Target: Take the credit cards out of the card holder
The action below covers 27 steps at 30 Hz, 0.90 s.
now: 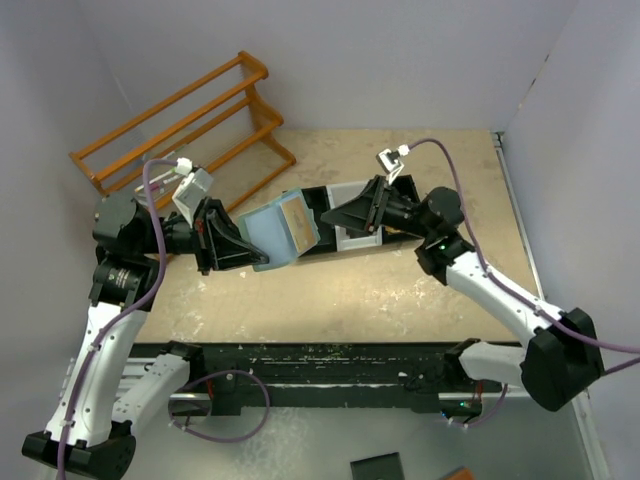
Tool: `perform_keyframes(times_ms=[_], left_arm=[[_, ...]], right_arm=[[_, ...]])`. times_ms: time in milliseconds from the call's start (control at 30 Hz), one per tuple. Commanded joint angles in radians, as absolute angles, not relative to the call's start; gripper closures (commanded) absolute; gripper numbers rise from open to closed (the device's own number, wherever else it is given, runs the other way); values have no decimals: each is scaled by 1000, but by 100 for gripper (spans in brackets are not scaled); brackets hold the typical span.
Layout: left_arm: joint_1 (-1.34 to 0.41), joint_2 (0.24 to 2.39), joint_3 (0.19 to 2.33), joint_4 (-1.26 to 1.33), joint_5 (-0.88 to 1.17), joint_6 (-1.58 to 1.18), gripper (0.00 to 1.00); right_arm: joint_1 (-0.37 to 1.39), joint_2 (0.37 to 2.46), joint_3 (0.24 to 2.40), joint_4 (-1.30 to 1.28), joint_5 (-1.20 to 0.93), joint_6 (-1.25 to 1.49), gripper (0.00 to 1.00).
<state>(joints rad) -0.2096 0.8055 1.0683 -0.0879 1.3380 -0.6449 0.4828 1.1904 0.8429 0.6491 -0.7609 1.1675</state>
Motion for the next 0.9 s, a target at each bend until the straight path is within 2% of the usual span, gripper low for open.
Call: perform_keyframes(times_ms=[0,167,333,500,667,800,867], left_arm=[[-212,797,1081,-8,1338,-676,100],[-212,796,1081,-5,1330,-681,100],[-212,796,1083,-3,1330,-681,100],[-212,797,1079,-9,1328,-670,100],[-212,798,1084,-98,1301,-582,100],[-212,796,1085,-162,1294,-517,100],[-212,800,1096,-222,1292,-456,100]], right_arm=[[553,1229,838,1155,-789,1431,0],[601,1292,865,1331,-785,1545,0],[635,1318,867,1398,-790,1582,11],[635,1296,872,1401,-805,1585,35],[635,1237,897,1220,-851,1501,72],[634,1181,981,884,-860,1305,78],[634,1147,1053,612,-838,1137,89]])
